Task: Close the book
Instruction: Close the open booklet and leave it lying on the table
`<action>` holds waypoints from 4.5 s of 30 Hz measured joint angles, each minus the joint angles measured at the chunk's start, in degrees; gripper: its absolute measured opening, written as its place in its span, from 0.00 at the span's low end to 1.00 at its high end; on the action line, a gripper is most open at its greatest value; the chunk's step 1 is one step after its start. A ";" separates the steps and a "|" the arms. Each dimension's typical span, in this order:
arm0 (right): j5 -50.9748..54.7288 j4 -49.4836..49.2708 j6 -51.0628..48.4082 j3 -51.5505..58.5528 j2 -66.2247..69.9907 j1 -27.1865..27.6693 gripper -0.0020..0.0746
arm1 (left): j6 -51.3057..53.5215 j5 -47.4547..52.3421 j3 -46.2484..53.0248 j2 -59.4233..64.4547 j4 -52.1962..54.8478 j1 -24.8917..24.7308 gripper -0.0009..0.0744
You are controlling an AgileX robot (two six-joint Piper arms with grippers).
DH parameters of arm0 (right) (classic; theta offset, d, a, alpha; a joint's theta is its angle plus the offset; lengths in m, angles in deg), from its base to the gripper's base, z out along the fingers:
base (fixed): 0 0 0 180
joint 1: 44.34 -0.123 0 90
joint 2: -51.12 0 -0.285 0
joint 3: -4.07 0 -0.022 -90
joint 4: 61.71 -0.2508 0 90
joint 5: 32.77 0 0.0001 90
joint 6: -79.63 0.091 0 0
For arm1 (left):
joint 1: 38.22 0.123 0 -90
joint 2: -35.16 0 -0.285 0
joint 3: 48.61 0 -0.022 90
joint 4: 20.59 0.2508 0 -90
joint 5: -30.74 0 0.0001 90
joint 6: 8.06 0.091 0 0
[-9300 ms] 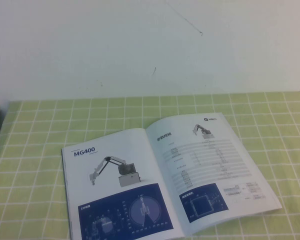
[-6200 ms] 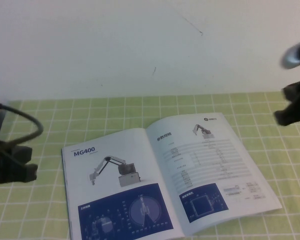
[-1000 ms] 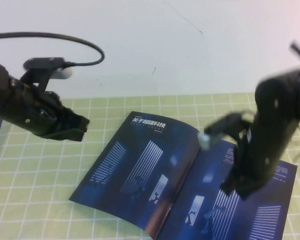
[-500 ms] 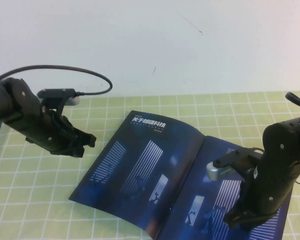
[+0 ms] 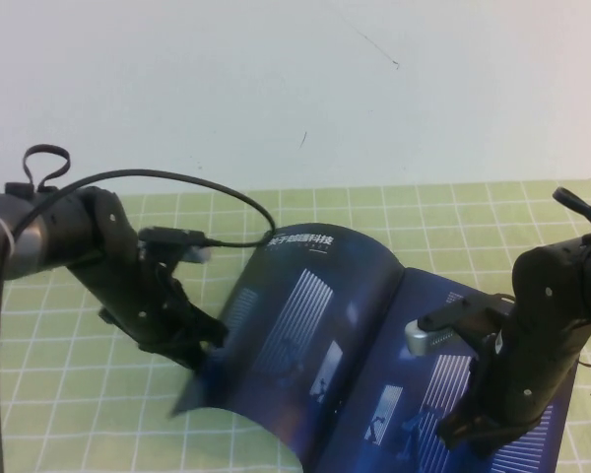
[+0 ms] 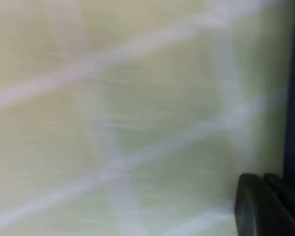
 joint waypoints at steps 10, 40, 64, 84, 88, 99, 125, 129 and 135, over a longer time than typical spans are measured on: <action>-2.72 2.19 0.01 -0.10 -0.68 -0.23 0.02 | 25.03 14.70 0.00 -5.67 -34.57 -3.10 0.01; -9.10 12.05 16.04 19.94 -19.30 8.79 0.02 | 7.09 3.75 0.00 -16.08 -5.02 -12.27 0.01; -9.71 6.89 2.60 -6.24 -5.45 10.17 0.02 | -15.88 2.35 1.52 -51.11 24.02 -12.27 0.01; -4.12 13.97 -0.07 5.84 -45.27 9.95 0.02 | -24.64 -16.27 42.05 -88.43 35.95 -12.27 0.01; -8.60 13.45 -0.07 18.19 -55.61 9.95 0.02 | -24.64 -16.32 46.02 -90.18 35.95 -12.27 0.01; -9.77 12.92 2.05 37.39 -76.66 9.95 0.02 | -24.64 -16.68 48.01 -90.31 34.73 -12.27 0.01; -7.17 12.58 2.20 39.77 -78.02 9.95 0.02 | -23.81 -17.17 54.52 -102.12 29.94 -5.48 0.01; -7.17 12.56 2.20 39.77 -78.02 9.95 0.02 | -21.75 -19.35 60.37 -109.01 25.65 2.32 0.01; -7.17 12.56 2.20 39.77 -78.02 9.95 0.02 | -20.62 -21.05 70.70 -112.62 21.88 11.47 0.01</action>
